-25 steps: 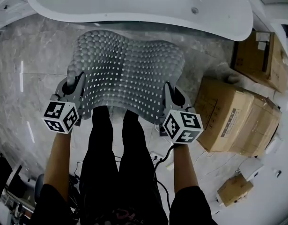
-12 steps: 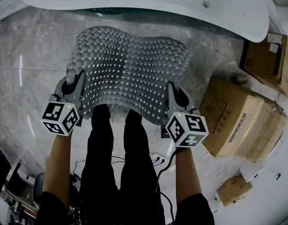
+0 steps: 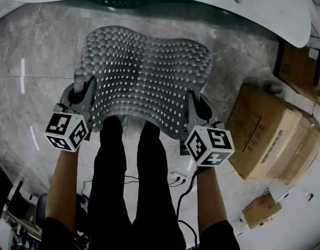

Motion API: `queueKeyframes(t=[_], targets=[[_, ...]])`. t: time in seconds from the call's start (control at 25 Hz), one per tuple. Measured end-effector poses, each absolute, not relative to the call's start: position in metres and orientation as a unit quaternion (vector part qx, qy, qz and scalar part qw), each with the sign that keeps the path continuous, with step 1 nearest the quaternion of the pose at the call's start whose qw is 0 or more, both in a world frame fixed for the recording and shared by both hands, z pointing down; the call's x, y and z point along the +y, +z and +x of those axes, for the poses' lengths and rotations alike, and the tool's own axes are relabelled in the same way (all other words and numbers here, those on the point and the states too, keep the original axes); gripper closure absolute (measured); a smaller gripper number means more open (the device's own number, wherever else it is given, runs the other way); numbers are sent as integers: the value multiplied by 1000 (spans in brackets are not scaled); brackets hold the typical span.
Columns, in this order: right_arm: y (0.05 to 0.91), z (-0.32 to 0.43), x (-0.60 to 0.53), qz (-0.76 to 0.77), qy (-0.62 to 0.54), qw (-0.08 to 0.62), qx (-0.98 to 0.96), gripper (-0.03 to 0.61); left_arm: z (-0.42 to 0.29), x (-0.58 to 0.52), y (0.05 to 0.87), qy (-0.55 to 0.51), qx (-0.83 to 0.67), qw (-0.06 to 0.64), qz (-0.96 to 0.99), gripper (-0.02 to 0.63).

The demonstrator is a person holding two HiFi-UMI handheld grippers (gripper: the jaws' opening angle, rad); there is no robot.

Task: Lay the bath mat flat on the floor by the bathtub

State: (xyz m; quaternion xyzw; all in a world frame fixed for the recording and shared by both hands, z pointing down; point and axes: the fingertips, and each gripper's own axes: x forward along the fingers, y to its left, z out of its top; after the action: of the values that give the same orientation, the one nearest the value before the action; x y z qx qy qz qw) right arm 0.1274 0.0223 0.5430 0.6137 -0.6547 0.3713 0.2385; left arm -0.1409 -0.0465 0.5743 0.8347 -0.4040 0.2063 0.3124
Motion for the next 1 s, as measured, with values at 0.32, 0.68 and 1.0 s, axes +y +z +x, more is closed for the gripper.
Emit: queueKeyframes(t=[0.32, 0.68, 1.0], targets=[[547, 124, 26, 602, 375, 245, -661, 525, -140, -42, 575, 223, -398, 304, 836, 594], [546, 127, 14, 597, 365, 245, -671, 523, -142, -49, 578, 216, -408, 304, 834, 594], [550, 132, 16, 590, 364, 239, -680, 523, -140, -44, 580, 227, -408, 285, 837, 594]])
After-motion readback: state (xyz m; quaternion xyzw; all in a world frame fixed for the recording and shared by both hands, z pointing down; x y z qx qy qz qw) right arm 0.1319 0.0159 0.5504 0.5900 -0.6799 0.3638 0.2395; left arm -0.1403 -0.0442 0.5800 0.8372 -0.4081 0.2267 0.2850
